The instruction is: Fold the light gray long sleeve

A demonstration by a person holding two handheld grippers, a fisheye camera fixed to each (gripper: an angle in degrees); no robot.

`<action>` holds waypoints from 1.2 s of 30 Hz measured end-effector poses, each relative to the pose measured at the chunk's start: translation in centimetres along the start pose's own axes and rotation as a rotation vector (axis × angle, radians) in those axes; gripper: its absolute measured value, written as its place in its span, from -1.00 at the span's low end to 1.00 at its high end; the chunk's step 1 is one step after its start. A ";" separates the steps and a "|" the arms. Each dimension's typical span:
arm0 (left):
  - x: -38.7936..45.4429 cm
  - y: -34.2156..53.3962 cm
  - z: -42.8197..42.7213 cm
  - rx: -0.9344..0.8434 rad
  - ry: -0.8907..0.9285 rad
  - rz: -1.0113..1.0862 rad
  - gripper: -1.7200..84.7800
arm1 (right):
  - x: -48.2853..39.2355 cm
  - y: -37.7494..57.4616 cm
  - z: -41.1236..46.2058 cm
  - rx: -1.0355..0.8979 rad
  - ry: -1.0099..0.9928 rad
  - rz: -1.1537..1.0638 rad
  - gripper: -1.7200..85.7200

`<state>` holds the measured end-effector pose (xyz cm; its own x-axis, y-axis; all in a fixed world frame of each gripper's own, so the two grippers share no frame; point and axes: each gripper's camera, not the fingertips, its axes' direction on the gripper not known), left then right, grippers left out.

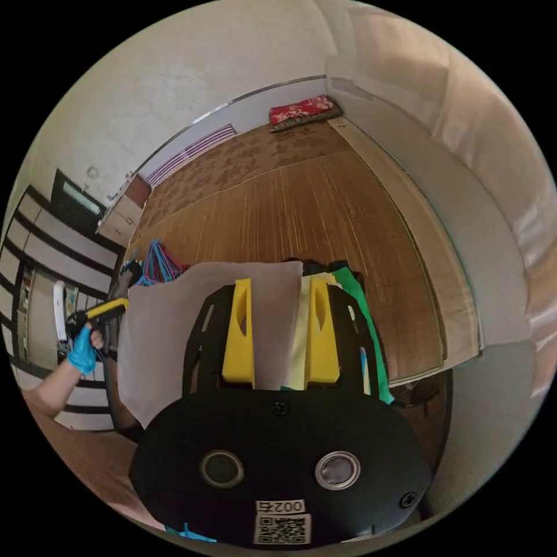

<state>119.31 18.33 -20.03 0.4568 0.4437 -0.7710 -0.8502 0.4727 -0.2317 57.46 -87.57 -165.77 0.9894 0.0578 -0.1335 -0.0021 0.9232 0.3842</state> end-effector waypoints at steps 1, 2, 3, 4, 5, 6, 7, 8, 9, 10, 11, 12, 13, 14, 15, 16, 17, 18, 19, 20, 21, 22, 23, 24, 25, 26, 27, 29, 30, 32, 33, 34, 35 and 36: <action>0.1 0.2 0.1 -0.001 -0.007 0.002 -0.98 | 0.5 -0.1 0.3 0.008 -0.022 0.024 -0.67; 0.2 0.3 0.1 0.000 -0.012 0.002 -0.98 | 1.3 -0.1 0.9 0.014 -0.052 0.056 -0.71; 0.3 0.5 0.0 0.001 -0.027 0.003 -0.98 | 1.8 -0.1 1.5 -0.009 -0.059 0.073 -0.79; 0.3 0.8 -0.1 0.008 -0.055 -0.004 -0.98 | 2.0 0.0 1.6 -0.018 -0.058 0.074 -0.85; 0.4 0.9 -0.3 0.014 -0.069 -0.007 -0.98 | 2.0 0.2 1.6 -0.021 -0.043 0.062 -0.92; 0.4 1.3 -0.5 0.027 -0.087 -0.010 -0.98 | 1.6 0.5 1.0 0.015 -0.003 0.029 -0.94; 0.4 1.7 -0.7 0.037 -0.106 -0.007 -0.98 | 1.4 0.8 0.6 0.041 0.025 0.010 -0.95; 0.4 1.9 -0.7 0.038 -0.118 -0.002 -0.98 | 0.8 1.4 0.0 0.089 0.077 -0.032 -0.95; 0.5 2.3 -0.5 0.028 -0.138 0.012 -0.98 | 0.4 1.9 -0.2 0.119 0.112 -0.071 -0.96; 0.4 2.7 -0.2 0.013 -0.142 0.027 -0.98 | 0.3 2.1 -0.1 0.124 0.119 -0.087 -0.96; 0.4 2.8 0.0 0.006 -0.141 0.030 -0.98 | 0.2 2.5 0.5 0.112 0.126 -0.107 -0.96; 0.2 3.1 0.3 -0.006 -0.129 0.032 -0.98 | 0.1 2.8 1.5 0.088 0.140 -0.118 -0.96; 0.0 3.3 0.5 -0.017 -0.114 0.030 -0.98 | 0.0 3.1 2.0 0.077 0.148 -0.126 -0.96; -0.1 3.5 0.5 -0.020 -0.106 0.030 -0.98 | -0.1 3.6 3.0 0.051 0.158 -0.141 -0.95; -0.2 3.7 0.5 -0.029 -0.087 0.035 -0.98 | -0.2 4.1 3.8 0.014 0.152 -0.148 -0.94; -0.3 4.0 0.3 -0.036 -0.073 0.046 -0.98 | -0.3 4.3 3.9 0.004 0.148 -0.153 -0.93; -0.4 4.1 0.2 -0.039 -0.066 0.051 -0.98 | -0.5 5.1 3.5 0.016 0.155 -0.164 -0.92; -0.7 4.5 -0.3 -0.044 -0.045 0.048 -0.98 | -0.8 6.1 2.6 0.044 0.173 -0.174 -0.90; -1.1 5.0 -1.0 -0.033 -0.019 0.044 -0.97 | -1.0 6.6 2.0 0.054 0.184 -0.181 -0.90; -1.3 5.3 -1.5 -0.025 -0.008 0.044 -0.96 | -1.3 7.7 0.8 0.068 0.214 -0.195 -0.89; -1.8 6.0 -2.4 -0.013 0.003 0.039 -0.95 | -1.6 9.1 -0.6 0.086 0.253 -0.211 -0.88; -2.3 6.8 -3.2 -0.004 -0.009 0.037 -0.94 | -1.8 9.9 -1.4 0.098 0.273 -0.218 -0.88; -2.5 7.3 -3.7 0.002 -0.018 0.041 -0.94 | -2.2 11.6 -2.8 0.119 0.302 -0.230 -0.88; -3.0 8.4 -4.5 0.010 -0.038 0.050 -0.94 | -2.6 13.5 -4.2 0.140 0.324 -0.236 -0.88; -3.6 9.6 -5.3 0.013 -0.055 0.057 -0.93 | -2.8 14.5 -4.9 0.149 0.334 -0.236 -0.88; -3.9 10.2 -5.7 0.013 -0.061 0.061 -0.93 | -3.3 16.6 -6.0 0.164 0.353 -0.229 -0.88; -4.6 11.5 -6.4 0.015 -0.071 0.068 -0.93 | -3.9 18.7 -6.7 0.178 0.373 -0.222 -0.89; -5.6 13.5 -7.4 0.019 -0.082 0.072 -0.93 | -5.1 22.0 -7.3 0.189 0.405 -0.208 -0.89; -6.3 14.9 -8.0 0.027 -0.087 0.069 -0.93 | -6.2 24.2 -7.4 0.193 0.421 -0.201 -0.89; -7.5 17.1 -8.9 0.039 -0.097 0.055 -0.93 | -8.0 27.7 -7.2 0.204 0.436 -0.180 -0.89; -8.3 18.5 -9.4 0.044 -0.099 0.047 -0.93 | -9.4 30.1 -7.0 0.214 0.433 -0.160 -0.90; -9.1 19.9 -9.8 0.052 -0.093 0.045 -0.94 | -10.1 31.3 -6.8 0.219 0.426 -0.153 -0.90; -9.5 20.5 -10.1 0.058 -0.089 0.044 -0.94 | -11.8 33.7 -6.5 0.232 0.416 -0.139 -0.90; -10.3 21.8 -10.5 0.072 -0.080 0.046 -0.94 | -13.6 36.1 -6.2 0.249 0.411 -0.123 -0.90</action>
<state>93.30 16.04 -23.36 0.4394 0.5246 -0.7292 -0.8513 0.5024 -0.1516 43.06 -52.69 -155.73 0.8405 0.1454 -0.5219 0.1956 0.8169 0.5427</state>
